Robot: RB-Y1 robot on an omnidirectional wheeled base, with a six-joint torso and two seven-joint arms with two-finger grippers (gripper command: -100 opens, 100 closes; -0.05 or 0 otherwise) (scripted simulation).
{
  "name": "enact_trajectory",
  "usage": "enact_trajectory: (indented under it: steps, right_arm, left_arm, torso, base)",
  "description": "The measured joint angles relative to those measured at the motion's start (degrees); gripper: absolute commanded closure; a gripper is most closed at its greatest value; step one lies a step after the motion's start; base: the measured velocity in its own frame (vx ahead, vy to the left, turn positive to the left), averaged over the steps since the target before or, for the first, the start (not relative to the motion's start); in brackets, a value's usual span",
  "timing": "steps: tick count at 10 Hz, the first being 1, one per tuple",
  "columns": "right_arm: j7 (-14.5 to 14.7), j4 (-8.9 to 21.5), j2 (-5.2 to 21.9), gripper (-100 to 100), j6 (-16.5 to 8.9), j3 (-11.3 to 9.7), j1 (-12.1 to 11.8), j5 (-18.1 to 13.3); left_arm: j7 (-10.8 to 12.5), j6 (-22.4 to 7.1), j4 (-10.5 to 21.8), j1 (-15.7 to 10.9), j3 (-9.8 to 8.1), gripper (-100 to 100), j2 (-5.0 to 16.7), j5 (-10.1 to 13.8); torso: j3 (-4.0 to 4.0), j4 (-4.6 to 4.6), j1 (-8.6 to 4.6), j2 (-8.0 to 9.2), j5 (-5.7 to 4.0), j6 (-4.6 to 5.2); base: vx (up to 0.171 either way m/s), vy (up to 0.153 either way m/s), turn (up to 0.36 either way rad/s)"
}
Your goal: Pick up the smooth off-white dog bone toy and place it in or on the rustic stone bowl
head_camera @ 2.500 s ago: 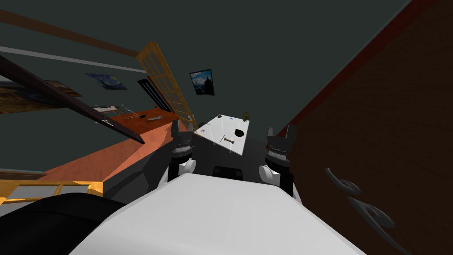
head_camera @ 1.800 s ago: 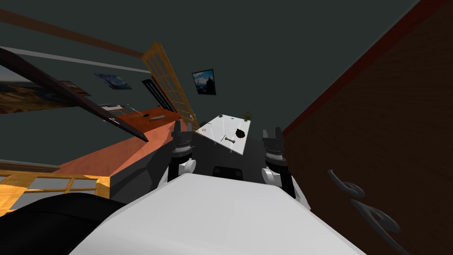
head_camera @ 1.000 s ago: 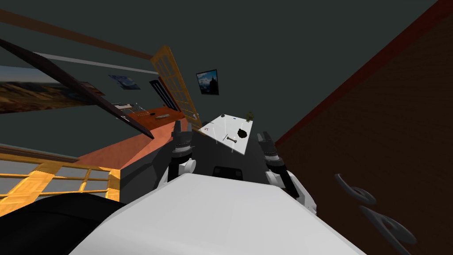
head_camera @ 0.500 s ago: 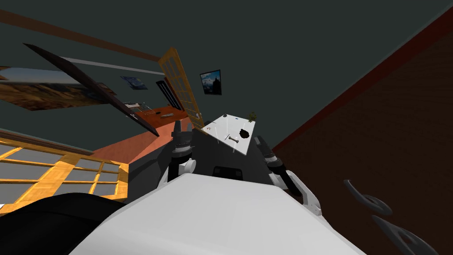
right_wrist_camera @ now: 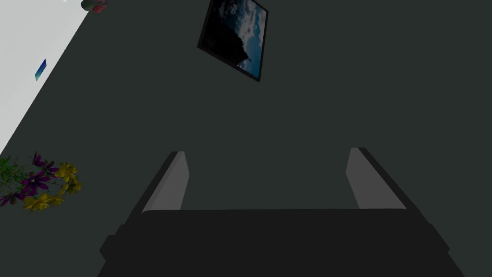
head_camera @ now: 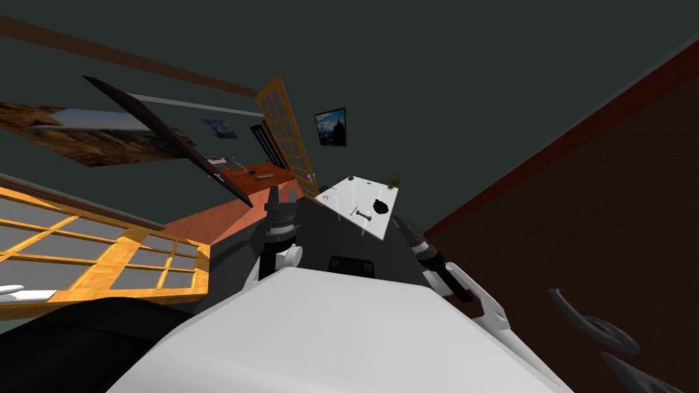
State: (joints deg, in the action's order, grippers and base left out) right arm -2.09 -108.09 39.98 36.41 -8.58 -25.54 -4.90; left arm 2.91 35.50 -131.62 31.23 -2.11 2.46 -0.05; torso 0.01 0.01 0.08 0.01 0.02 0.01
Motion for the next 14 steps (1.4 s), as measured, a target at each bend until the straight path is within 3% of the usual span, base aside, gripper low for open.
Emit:
enact_trajectory:
  steps: [9,14]
  right_arm:
    - [1.47,12.09,14.01,-100,0.64,-5.80,3.50,-5.33]
    - [2.80,19.86,18.19,-100,1.50,-9.19,5.66,-8.02]
  left_arm:
    - [0.00,0.00,0.00,0.00,0.00,0,0.00,0.00]
    - [0.00,0.00,0.00,0.00,0.00,0,0.00,0.00]
  torso:
    - [-0.04,-0.01,0.10,-0.08,0.02,-0.03]
    - [-0.06,-0.02,0.11,-0.11,0.02,-0.01]
  base:
    - [0.004,0.040,0.117]
    - [0.015,0.040,0.115]
